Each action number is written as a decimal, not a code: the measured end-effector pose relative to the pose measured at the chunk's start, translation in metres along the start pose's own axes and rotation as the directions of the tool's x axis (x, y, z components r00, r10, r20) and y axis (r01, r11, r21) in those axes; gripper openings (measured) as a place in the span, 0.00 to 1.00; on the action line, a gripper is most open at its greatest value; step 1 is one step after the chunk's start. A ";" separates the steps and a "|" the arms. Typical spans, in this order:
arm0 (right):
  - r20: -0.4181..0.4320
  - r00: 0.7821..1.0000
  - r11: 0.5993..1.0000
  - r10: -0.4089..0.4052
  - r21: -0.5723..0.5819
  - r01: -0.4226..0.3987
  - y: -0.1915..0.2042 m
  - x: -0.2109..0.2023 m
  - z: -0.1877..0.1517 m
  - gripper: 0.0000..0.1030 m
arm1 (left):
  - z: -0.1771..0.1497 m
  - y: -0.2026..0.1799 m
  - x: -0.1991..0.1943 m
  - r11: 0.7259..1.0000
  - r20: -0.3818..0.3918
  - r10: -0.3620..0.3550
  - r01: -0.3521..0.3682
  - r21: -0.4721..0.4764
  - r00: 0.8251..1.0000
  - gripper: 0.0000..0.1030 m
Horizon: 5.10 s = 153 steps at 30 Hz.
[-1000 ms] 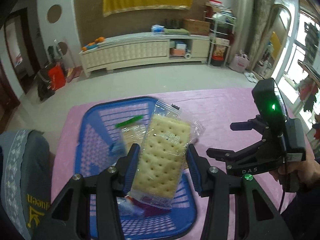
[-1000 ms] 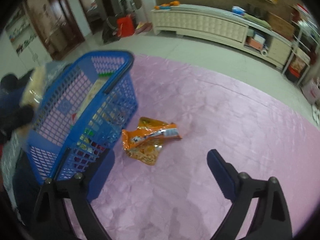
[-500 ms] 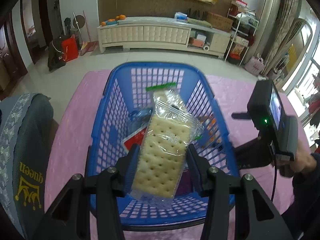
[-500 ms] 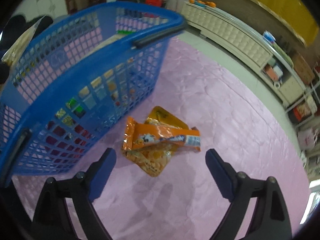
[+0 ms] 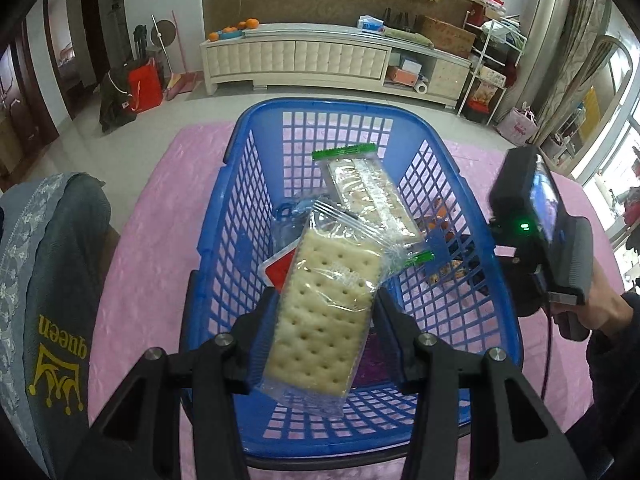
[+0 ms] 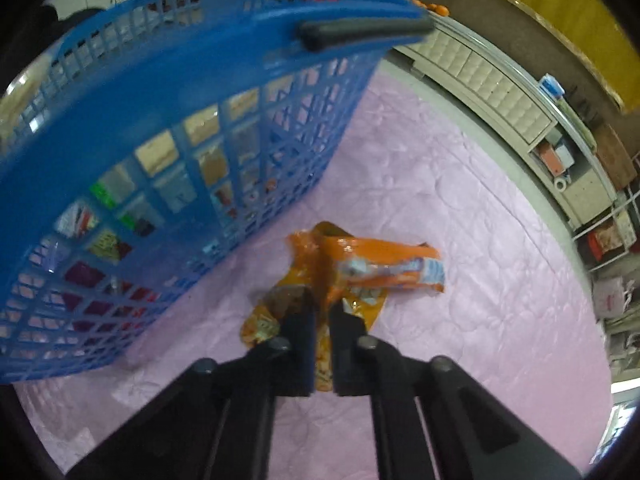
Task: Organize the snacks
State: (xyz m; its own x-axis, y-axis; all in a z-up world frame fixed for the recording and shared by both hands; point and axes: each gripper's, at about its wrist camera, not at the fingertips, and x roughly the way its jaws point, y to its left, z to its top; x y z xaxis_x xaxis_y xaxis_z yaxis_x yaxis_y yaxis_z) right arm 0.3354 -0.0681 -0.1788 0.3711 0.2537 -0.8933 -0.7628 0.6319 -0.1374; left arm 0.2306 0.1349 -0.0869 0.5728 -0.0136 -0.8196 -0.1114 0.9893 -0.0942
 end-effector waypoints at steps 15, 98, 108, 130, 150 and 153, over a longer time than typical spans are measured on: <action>0.083 0.996 0.999 -0.016 0.045 0.013 0.010 -0.053 -0.010 0.03 | -0.006 -0.004 -0.006 1.000 -0.004 -0.012 0.012 0.020 1.000 0.44; 0.018 0.997 0.913 0.075 0.401 -0.076 -0.010 -0.102 0.017 0.17 | 0.025 -0.016 -0.066 0.999 0.039 -0.028 0.026 0.046 0.999 0.68; 0.096 0.990 0.949 0.104 0.290 -0.127 0.037 -0.134 0.038 0.17 | 0.015 0.003 -0.096 1.000 0.087 -0.017 0.014 0.028 0.996 0.68; -0.001 0.990 0.970 0.142 0.198 -0.139 0.093 -0.083 0.073 0.17 | -0.001 0.052 -0.085 0.998 0.058 -0.038 0.040 -0.042 0.998 0.68; 0.000 0.997 0.958 0.074 0.277 -0.071 0.047 -0.120 0.042 0.72 | -0.002 0.025 -0.081 0.999 0.020 -0.048 0.048 -0.009 0.999 0.68; -0.015 0.998 0.944 0.055 0.326 -0.047 0.024 -0.123 0.033 0.73 | 0.004 0.012 -0.074 0.998 0.007 -0.054 0.054 0.009 0.998 0.68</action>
State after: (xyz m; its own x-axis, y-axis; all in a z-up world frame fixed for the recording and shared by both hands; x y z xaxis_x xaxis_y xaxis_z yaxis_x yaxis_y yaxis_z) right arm 0.2892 -0.0595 -0.0582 0.3205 0.2768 -0.9059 -0.5648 0.8236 0.0518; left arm 0.1906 0.1487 -0.0250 0.5837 -0.0663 -0.8092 -0.0731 0.9883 -0.1337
